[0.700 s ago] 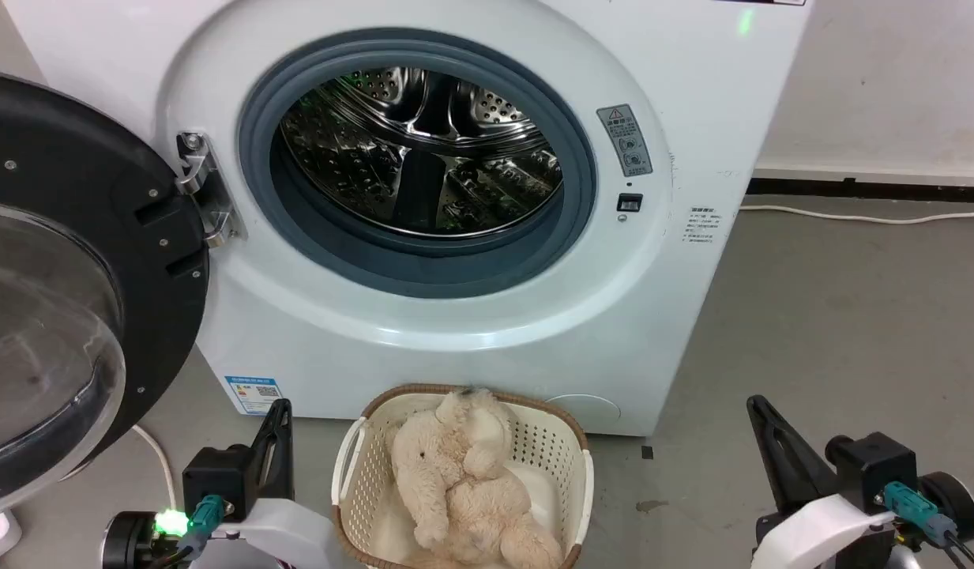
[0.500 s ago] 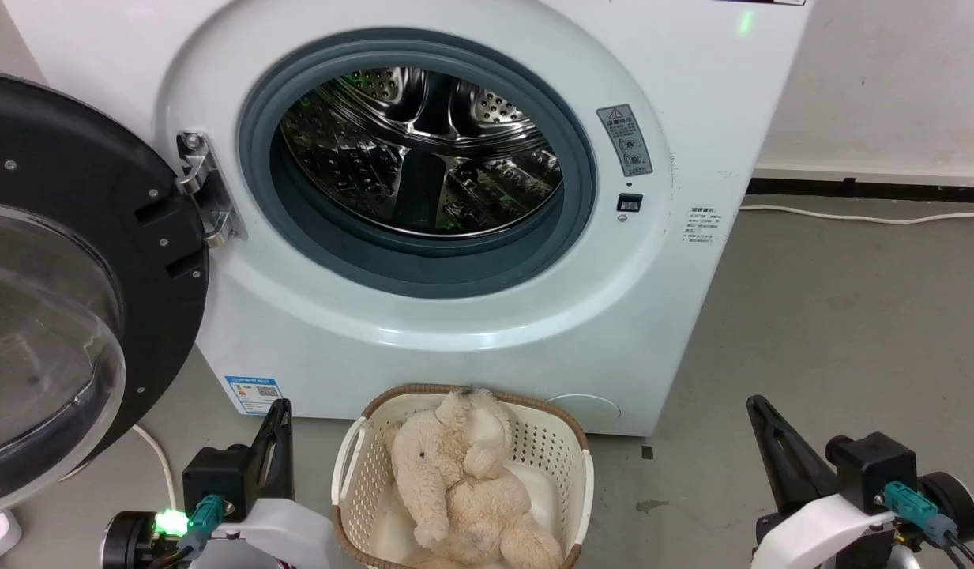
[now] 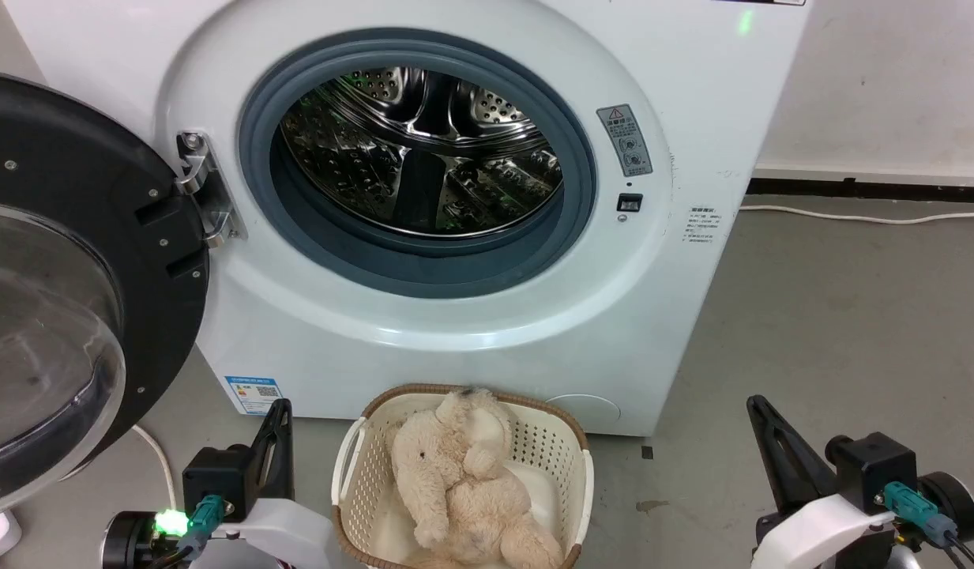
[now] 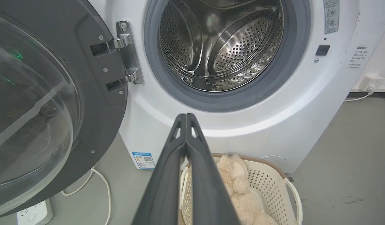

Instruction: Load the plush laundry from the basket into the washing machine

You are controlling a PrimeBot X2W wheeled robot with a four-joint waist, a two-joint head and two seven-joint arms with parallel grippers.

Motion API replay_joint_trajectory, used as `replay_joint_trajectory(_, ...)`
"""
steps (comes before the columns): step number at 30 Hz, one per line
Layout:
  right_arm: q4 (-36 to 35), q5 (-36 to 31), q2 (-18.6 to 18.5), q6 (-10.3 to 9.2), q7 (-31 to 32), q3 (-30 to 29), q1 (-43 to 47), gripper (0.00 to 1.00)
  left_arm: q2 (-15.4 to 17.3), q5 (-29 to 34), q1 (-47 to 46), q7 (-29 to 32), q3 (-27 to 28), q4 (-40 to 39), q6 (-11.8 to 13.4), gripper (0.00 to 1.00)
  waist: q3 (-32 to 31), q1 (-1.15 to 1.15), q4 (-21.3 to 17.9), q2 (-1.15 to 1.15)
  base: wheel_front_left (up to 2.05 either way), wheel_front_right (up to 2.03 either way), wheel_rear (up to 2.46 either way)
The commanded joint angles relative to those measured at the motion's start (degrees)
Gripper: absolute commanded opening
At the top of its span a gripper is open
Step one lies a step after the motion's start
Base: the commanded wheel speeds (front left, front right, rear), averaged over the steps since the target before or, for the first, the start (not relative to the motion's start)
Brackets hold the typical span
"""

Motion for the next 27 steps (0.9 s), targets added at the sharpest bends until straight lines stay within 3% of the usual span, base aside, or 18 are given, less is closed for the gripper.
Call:
replay_joint_trajectory(1, -0.26, -0.43, -0.01, -0.04, 0.02, -0.02, -0.64, 0.0, -0.01, 0.15, -0.87, 0.02, 0.09, -0.26, -0.25, 0.0, 0.0, 0.0, 0.0, 0.0, 0.0, 0.0, 0.0)
replay_joint_trajectory(27, -0.26, -0.43, -0.01, -0.04, 0.02, -0.02, -0.64, 0.0, -0.01, 0.15, -0.87, 0.02, 0.09, -0.26, -0.25, 0.0, 0.0, 0.0, 0.0, 0.0, 0.0, 0.0, 0.0)
